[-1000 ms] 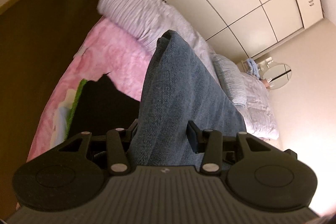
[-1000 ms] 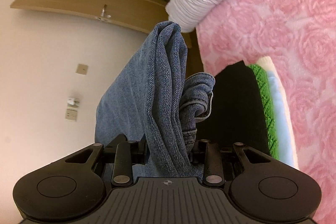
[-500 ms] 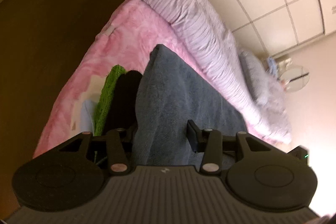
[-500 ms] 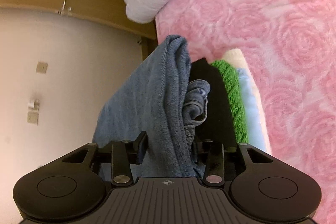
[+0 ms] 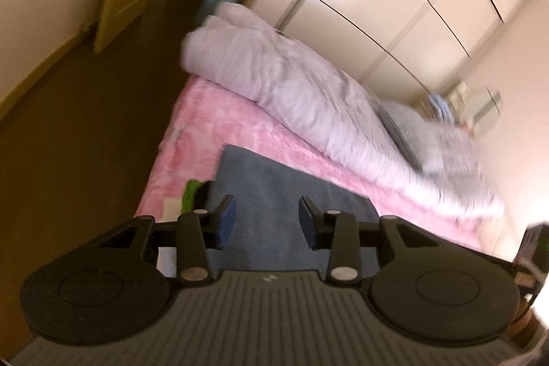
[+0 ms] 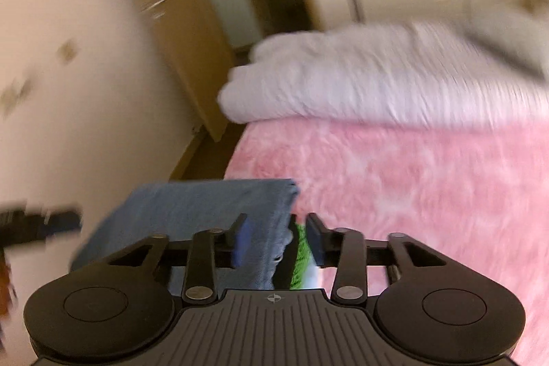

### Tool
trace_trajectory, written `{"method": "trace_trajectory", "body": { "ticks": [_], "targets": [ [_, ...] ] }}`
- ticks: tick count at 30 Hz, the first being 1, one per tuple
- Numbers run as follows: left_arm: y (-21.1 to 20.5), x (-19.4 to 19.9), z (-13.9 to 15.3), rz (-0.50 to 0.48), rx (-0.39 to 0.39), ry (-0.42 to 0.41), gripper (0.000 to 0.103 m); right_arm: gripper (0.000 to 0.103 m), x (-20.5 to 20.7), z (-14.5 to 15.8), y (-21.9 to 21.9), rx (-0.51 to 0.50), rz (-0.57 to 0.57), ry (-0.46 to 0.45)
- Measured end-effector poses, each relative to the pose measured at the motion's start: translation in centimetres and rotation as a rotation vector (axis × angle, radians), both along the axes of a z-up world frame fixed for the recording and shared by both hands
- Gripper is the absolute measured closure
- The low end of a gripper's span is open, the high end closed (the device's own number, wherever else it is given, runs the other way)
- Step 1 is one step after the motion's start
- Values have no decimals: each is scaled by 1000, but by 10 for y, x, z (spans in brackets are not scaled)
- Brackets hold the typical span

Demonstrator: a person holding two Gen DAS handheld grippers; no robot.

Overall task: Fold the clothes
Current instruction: 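Lower the jeans onto the black shirt atop the stack with both grippers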

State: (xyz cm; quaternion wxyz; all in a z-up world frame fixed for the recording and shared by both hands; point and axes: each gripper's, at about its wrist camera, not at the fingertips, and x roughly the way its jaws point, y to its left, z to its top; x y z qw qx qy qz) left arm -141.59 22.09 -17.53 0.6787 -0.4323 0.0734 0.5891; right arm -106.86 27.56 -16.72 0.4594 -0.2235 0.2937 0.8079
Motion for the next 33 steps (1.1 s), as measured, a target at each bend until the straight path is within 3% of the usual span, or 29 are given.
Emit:
{"method": "trace_trajectory", "body": {
  "ticks": [6,12,18,23,28,33],
  "targets": [
    [15,22,-34,-15,-60,77,78,80,-25,-41,-9,33,62,-101],
    [9,25,-63,-18,-60,127,75,81,-23,-75,-3,-80,52,-92],
    [24,25,-43,-40,-116,145,78,80,-3,-55,22,-202,31,4],
    [59,20,-22,-44,-59,183,80,80,1,-25,54,-115,-43,51],
    [102,33,-35,-65,-113,260,79,80,-23,-45,83,-154,-6,-15],
    [110,39,-47,-61,-149,290,79,81,-32,-73,85,-208,-26,-28]
  ]
}}
